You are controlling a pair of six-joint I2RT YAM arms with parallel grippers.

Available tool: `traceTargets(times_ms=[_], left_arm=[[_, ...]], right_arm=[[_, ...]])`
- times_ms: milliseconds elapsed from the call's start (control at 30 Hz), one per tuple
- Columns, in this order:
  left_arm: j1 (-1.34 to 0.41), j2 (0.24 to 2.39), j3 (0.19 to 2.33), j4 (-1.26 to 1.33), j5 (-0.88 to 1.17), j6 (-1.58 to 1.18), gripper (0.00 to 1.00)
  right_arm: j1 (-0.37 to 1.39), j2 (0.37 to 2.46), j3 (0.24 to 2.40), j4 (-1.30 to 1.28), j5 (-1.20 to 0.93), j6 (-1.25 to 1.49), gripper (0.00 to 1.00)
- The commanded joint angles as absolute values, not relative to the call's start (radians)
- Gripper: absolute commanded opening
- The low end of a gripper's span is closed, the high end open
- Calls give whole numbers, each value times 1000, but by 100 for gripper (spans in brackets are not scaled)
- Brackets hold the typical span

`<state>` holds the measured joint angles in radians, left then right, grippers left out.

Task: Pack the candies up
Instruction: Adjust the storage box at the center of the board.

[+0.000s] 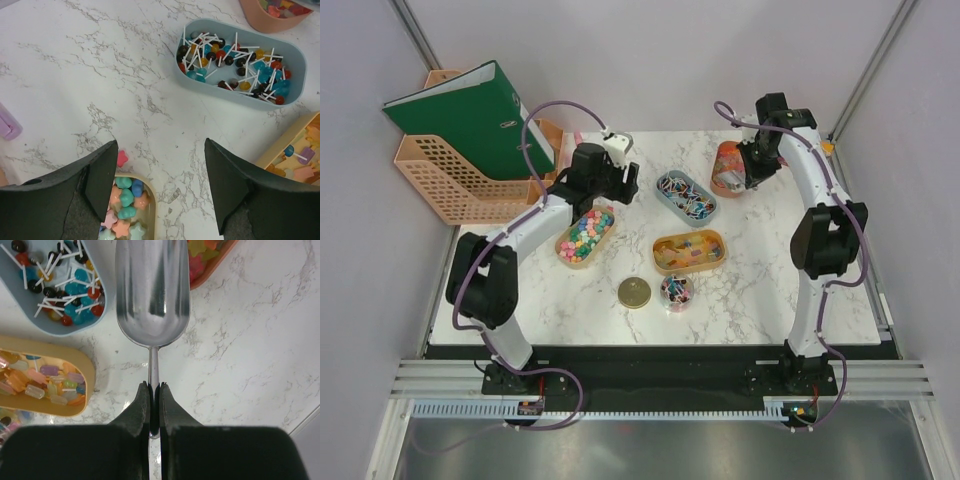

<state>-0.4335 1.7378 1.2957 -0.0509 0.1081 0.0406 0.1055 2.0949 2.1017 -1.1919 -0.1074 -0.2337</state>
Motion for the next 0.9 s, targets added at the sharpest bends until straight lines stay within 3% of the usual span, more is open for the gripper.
traceTargets(times_ms=[0, 267, 867], left_arm=[[-433, 1678, 1273, -29, 95, 31, 77], [-433, 1663, 1246, -43, 89, 37, 77], [-434, 1644, 1206, -55, 75, 40, 77]], right_arm=[[98, 2158, 2213, -1201, -91, -213, 0], [101, 2328, 2376, -1154, -52, -212, 0], [144, 2477, 2378, -1131, -51, -265, 0]])
